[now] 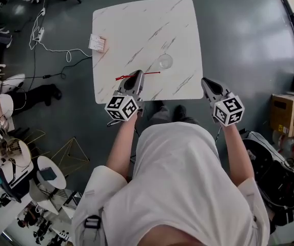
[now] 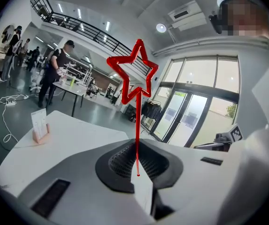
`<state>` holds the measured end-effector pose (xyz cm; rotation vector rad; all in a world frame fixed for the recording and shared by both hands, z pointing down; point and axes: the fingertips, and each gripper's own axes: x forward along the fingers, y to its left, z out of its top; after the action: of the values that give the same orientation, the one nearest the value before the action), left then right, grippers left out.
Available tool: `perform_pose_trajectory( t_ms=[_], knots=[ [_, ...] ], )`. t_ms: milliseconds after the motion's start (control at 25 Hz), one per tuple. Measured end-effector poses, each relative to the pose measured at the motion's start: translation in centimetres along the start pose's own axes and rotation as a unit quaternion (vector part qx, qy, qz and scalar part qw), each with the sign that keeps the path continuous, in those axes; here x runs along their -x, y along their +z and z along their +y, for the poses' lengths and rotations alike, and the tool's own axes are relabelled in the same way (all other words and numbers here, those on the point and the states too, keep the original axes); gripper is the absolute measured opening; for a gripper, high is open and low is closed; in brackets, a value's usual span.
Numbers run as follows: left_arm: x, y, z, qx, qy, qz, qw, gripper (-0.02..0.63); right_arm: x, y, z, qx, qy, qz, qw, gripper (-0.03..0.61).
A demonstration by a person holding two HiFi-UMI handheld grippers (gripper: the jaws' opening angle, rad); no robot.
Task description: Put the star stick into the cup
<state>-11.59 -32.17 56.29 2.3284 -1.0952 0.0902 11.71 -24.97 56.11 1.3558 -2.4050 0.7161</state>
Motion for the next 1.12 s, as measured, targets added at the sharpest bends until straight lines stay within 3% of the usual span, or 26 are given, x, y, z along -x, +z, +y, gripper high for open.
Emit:
perform_pose_trajectory(
  t_ms=[480,1120],
  knots=[
    [-9.9,-5.3,4.1,-0.022,-0.032,0.075,0.9964,0.023,-2.5,-1.6,0.1,-0.034,-0.049,0.026,0.998,0.027],
    [-12.9,-11.7,5.9,-0.031,-0.064,0.156,0.9852,0.026,-3.4,-3.6,0.7,-0.068,-0.085,0.047,0.993,0.026]
  ],
)
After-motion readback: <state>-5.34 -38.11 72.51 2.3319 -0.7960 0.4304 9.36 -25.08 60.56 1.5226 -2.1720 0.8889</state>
